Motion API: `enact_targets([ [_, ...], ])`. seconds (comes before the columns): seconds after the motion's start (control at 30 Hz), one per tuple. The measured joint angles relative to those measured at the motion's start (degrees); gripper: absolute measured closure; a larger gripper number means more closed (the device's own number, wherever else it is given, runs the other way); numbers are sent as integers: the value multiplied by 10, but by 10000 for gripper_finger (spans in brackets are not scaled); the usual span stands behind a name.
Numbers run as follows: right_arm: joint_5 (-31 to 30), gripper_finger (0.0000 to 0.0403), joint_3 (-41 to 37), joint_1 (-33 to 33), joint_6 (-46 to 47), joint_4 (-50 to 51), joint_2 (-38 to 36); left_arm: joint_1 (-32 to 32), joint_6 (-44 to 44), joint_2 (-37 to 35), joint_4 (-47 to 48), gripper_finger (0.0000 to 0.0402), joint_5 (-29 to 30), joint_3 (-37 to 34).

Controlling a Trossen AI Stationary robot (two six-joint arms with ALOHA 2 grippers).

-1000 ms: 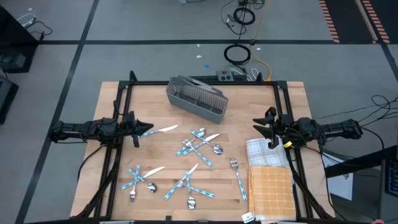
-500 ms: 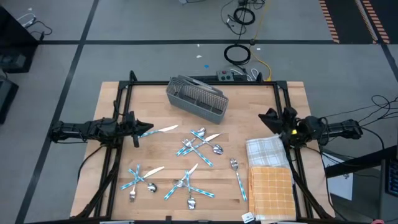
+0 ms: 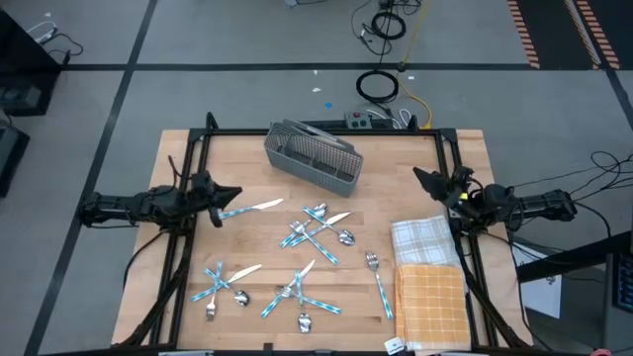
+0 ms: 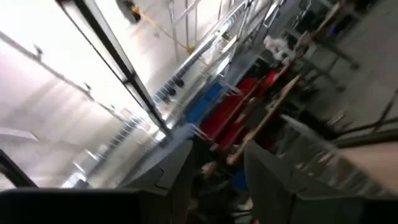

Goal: Sort silverware
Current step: Put the fork into the silverware rack

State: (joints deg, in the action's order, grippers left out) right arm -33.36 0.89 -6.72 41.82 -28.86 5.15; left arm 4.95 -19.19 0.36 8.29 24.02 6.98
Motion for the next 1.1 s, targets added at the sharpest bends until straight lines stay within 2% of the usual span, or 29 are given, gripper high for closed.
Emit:
enact_targets([
  [0.33,-12,273,0,0,-68,4,0,0,1,0,-131,384,5,0],
  [0.67,4,273,0,0,-39,-31,0,0,0,0,-307,385,14,0],
  [0.9,13,273,0,0,-34,-33,0,0,0,0,-335,384,0,0],
  [1.0,33,272,28,0,-91,-35,1,0,1,0,-350,385,4,0],
  [1.1,32,264,105,-2,-202,6,9,0,-14,0,-359,385,-1,9],
])
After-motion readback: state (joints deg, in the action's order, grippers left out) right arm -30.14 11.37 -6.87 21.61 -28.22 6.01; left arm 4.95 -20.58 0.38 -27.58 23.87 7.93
